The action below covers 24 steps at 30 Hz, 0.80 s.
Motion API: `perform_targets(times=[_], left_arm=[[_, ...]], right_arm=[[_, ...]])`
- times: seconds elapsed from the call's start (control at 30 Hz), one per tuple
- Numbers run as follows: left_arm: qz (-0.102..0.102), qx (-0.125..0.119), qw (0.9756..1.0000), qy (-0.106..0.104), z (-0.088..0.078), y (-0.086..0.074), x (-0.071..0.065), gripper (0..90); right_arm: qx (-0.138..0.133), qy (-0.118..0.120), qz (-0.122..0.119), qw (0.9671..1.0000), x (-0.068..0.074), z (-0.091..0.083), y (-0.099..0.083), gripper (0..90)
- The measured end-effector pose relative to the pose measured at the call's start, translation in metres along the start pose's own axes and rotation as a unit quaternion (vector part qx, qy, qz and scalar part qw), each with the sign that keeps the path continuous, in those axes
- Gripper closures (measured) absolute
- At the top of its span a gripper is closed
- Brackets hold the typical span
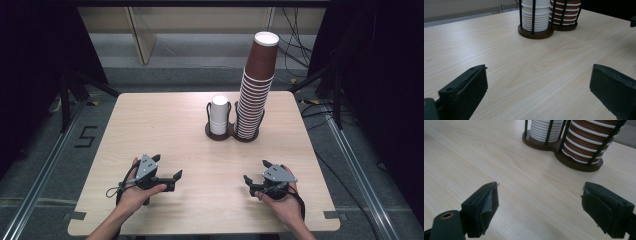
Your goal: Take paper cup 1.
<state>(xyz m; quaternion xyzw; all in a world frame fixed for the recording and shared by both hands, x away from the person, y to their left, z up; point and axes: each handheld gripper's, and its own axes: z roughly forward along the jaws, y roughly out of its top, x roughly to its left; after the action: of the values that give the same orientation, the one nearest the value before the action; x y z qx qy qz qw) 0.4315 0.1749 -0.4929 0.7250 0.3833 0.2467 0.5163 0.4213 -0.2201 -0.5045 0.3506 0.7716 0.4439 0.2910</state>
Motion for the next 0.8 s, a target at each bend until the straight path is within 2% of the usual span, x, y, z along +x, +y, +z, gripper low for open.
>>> perform_targets(times=[0.03, 0.07, 0.1, 0.13, 0.23, 0.27, 0.3, 0.33, 0.37, 0.4, 0.5, 0.53, 0.6, 0.67, 0.73, 0.8], left_arm=[[0.002, 0.006, 1.0000, 0.002, 0.000, 0.000, 0.000, 1.0], [0.001, 0.001, 1.0000, -0.001, 0.002, 0.000, 0.000, 1.0], [0.001, 0.002, 1.0000, 0.000, 0.002, 0.000, 0.000, 1.1], [0.003, 0.004, 1.0000, 0.001, 0.002, 0.001, 0.000, 1.0], [0.006, 0.003, 1.0000, 0.001, 0.003, 0.000, -0.001, 1.4], [0.012, 0.005, 0.9999, 0.001, 0.002, 0.000, -0.001, 1.6], [0.012, 0.004, 0.9999, 0.000, 0.002, 0.000, 0.000, 1.6], [0.013, 0.002, 0.9999, 0.000, 0.002, 0.000, 0.001, 1.6], [0.011, 0.001, 0.9999, -0.001, 0.002, 0.001, 0.002, 1.6], [0.007, 0.000, 1.0000, -0.001, 0.002, 0.003, 0.003, 1.7], [0.003, -0.005, 1.0000, -0.003, 0.005, 0.008, 0.005, 2.3], [0.006, -0.005, 0.9999, -0.006, 0.006, 0.010, 0.005, 2.9], [0.010, -0.009, 0.9999, -0.006, 0.008, 0.015, 0.005, 3.6], [0.011, -0.014, 0.9998, -0.007, 0.012, 0.021, 0.006, 3.7], [0.013, -0.021, 0.9997, -0.009, 0.017, 0.029, 0.005, 4.0], [0.017, -0.026, 0.9994, -0.012, 0.024, 0.039, 0.005, 4.9]], right_arm=[[0.000, -0.005, -0.001, 1.0000, -0.001, 0.000, 0.000, 14.9], [0.006, -0.001, 0.015, 0.9999, 0.001, -0.001, 0.000, 15.0], [-0.006, -0.005, 0.007, 0.9999, -0.001, -0.001, 0.000, 15.0], [-0.002, 0.001, 0.007, 1.0000, -0.001, -0.002, 0.000, 15.0], [-0.012, -0.014, 0.013, 0.9997, 0.000, -0.001, -0.001, 15.0], [-0.007, -0.002, 0.018, 0.9998, 0.000, 0.000, 0.001, 15.1], [-0.017, -0.011, 0.007, 0.9998, -0.001, 0.001, 0.001, 15.2], [-0.011, -0.014, 0.014, 0.9997, 0.000, 0.000, 0.002, 15.2], [-0.018, -0.016, 0.004, 0.9997, -0.001, 0.002, 0.003, 15.2], [-0.009, -0.015, 0.020, 0.9996, 0.001, 0.002, 0.004, 15.2], [-0.011, -0.014, 0.016, 0.9997, 0.001, 0.006, 0.008, 15.2], [-0.015, -0.021, 0.007, 0.9996, 0.003, 0.007, 0.010, 15.2], [-0.009, -0.021, -0.019, 0.9996, 0.005, 0.009, 0.016, 15.4], [-0.020, -0.018, -0.005, 0.9996, 0.006, 0.013, 0.020, 15.6], [-0.021, -0.013, -0.003, 0.9997, 0.005, 0.018, 0.025, 15.8], [-0.024, -0.011, 0.010, 0.9996, 0.006, 0.025, 0.029, 16.4]])
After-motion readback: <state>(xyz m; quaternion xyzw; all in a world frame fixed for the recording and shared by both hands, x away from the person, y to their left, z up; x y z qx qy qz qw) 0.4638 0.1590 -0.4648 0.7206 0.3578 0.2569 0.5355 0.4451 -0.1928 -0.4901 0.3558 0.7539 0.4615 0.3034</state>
